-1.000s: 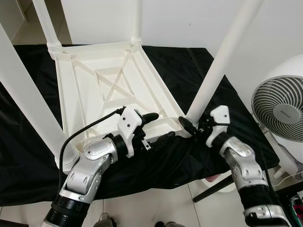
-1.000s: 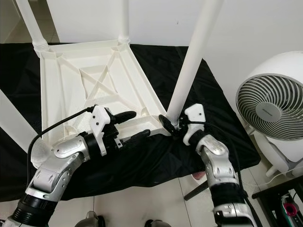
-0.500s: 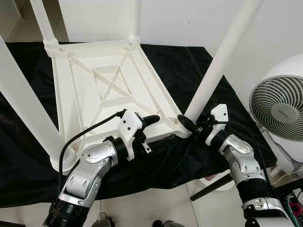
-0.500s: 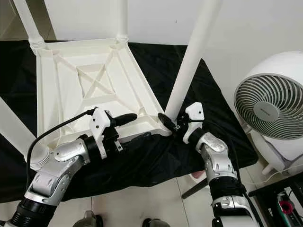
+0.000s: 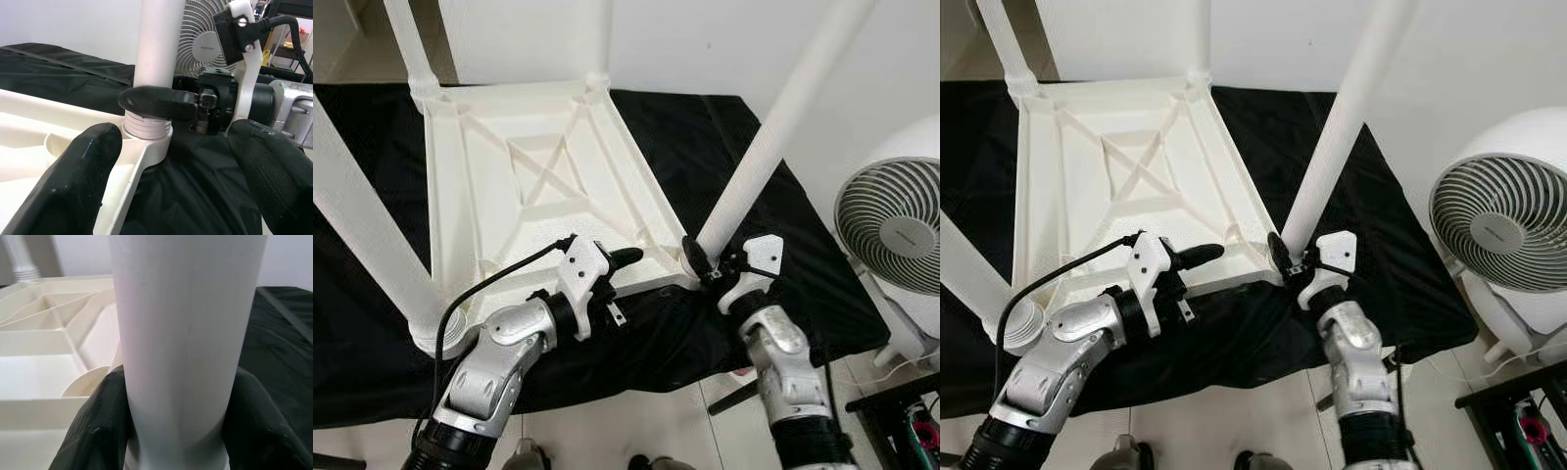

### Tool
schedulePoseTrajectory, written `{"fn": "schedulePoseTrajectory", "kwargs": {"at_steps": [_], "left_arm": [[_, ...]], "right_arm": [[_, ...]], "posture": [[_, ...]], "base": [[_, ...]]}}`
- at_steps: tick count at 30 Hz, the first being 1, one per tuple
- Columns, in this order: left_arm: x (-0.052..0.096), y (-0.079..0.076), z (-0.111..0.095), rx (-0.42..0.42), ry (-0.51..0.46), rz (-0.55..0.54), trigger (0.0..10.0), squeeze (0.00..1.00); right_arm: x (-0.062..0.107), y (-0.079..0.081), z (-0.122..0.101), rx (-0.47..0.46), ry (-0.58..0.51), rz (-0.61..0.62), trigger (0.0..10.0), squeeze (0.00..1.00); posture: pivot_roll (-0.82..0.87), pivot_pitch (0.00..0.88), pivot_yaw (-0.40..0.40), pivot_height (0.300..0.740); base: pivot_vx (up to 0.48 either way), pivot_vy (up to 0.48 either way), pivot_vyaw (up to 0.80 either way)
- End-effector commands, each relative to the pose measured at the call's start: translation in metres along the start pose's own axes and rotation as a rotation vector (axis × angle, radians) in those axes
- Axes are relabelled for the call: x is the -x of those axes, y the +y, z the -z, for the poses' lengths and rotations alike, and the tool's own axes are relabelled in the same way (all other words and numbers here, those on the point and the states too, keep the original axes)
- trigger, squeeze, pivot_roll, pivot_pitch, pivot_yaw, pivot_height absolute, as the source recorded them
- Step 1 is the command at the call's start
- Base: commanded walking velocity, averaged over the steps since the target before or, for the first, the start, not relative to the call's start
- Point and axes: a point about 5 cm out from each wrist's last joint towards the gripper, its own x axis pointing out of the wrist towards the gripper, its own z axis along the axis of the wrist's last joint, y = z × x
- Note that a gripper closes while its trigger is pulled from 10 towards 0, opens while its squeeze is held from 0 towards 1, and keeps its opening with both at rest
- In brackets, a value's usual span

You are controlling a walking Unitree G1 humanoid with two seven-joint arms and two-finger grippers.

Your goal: Building children table

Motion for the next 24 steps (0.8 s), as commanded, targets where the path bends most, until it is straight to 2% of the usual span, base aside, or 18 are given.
{"fn": "schedulePoseTrajectory", "kwargs": {"at_steps": [1,8,12,13,14,17,24], "left_arm": [[0.001,-0.002,0.005,0.007,0.024,-0.033,10.0,0.00],[0.001,0.001,0.006,-0.001,0.021,-0.066,10.0,0.00],[0.001,0.002,0.006,-0.006,0.017,-0.082,10.0,0.00],[0.000,0.002,0.006,-0.006,0.011,-0.088,10.0,0.00],[0.000,0.003,0.007,-0.012,0.012,-0.096,10.0,0.00],[0.000,0.003,0.008,-0.017,0.011,-0.101,10.0,0.00],[0.001,0.007,0.009,0.004,-0.014,-0.131,10.0,0.00]], "right_arm": [[0.007,-0.003,0.004,-0.012,0.029,0.139,10.0,0.00],[0.003,0.014,0.006,-0.038,0.052,0.187,10.0,0.00],[0.001,0.017,0.005,-0.065,0.042,0.207,10.0,0.00],[0.001,0.018,0.004,-0.076,0.036,0.211,10.0,0.12],[-0.001,0.019,0.003,-0.101,0.027,0.201,10.0,1.00],[-0.002,0.020,0.001,-0.104,0.019,0.195,10.0,1.00],[-0.008,0.024,-0.001,-0.115,0.018,0.086,10.0,1.00]], "posture": [[0.08,0.154,-0.090,0.740],[0.09,0.141,-0.109,0.740],[0.09,0.137,-0.108,0.740],[0.09,0.134,-0.112,0.740],[0.10,0.129,-0.117,0.740],[0.10,0.127,-0.118,0.740],[0.09,0.116,-0.109,0.740]], "base": [[0.000,0.000,0.00],[0.000,0.000,0.00],[0.000,0.000,0.00],[0.000,0.000,0.00],[0.000,0.000,0.00],[0.000,0.000,0.00],[0.000,0.000,0.00]]}}
